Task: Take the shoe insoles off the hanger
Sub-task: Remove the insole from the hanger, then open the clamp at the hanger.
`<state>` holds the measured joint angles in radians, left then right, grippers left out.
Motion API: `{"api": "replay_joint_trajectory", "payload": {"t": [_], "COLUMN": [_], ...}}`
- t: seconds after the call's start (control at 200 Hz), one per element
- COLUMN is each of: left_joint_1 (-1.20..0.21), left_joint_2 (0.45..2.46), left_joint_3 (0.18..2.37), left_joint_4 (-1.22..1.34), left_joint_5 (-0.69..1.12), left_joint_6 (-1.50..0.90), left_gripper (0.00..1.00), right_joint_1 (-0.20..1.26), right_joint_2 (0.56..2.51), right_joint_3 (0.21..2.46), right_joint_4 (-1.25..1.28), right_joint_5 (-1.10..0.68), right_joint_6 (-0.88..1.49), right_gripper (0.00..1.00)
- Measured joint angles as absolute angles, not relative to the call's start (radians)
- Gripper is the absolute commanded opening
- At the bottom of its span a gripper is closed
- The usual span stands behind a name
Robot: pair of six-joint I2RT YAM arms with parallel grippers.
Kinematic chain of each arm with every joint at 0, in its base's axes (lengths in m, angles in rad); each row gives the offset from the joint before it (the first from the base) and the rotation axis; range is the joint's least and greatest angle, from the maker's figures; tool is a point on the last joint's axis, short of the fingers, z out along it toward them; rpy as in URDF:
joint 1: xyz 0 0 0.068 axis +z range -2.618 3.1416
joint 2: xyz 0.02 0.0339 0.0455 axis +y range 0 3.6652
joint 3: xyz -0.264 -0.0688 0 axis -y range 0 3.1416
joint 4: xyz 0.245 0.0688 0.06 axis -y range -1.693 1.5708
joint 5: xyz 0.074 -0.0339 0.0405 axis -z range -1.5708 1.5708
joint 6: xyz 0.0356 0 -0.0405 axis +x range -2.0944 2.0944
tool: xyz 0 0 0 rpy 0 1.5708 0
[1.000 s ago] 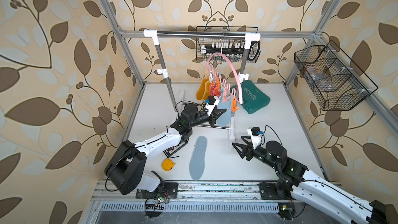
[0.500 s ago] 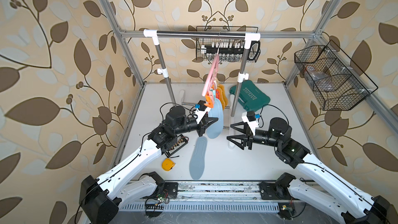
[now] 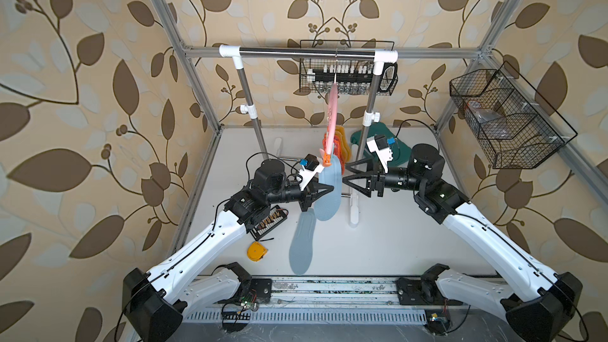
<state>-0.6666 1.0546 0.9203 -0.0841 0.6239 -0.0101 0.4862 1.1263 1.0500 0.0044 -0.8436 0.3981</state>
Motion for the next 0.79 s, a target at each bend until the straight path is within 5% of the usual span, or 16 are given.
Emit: {"api": "replay_joint_trajectory", "payload": {"t": [0.795], "left_joint_1": [-0.653], "left_joint_2": [1.141], "left_joint_3": [0.949], "left_joint_4": [-0.031], "left_joint_5": [0.819], "left_joint_6": [-0.031], "left_gripper": [0.01], "right_joint_1": [0.434], "right_joint_2": [1.380], "right_joint_3": [1.259], "right_joint_4": [0.239], "right_joint_5": [-1.079], "right_joint_6": [0.627], "right_gripper": [0.60]}}
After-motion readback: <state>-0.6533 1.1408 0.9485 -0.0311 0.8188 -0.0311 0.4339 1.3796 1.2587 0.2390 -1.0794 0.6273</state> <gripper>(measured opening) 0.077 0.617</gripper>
